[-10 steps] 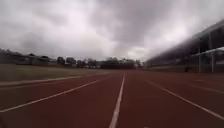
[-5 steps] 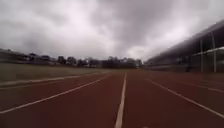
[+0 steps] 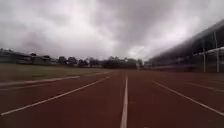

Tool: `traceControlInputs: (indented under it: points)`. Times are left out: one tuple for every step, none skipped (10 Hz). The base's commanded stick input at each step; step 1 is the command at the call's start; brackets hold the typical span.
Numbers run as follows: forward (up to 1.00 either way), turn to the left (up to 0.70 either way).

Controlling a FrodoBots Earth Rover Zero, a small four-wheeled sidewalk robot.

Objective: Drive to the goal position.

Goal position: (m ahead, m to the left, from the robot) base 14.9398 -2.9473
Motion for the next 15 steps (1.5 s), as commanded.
traceControlInputs:
  points:
    - [0.7,-0.35]
    - [0.7,-0.35]
    - [0.7,-0.35]
    - [0.7,-0.35]
    - [0.7,-0.35]
    - [0.7,-0.35]
    - [0.7,-0.29]
    - [0.7,-0.2]
    - [0.7,-0.12]
    - [0.7,-0.05]
    - [0.7,0.0]
    - [0.7,0.0]
    - [0.7,0.0]
    - [0.7,0.0]
    - [0.7,0.0]
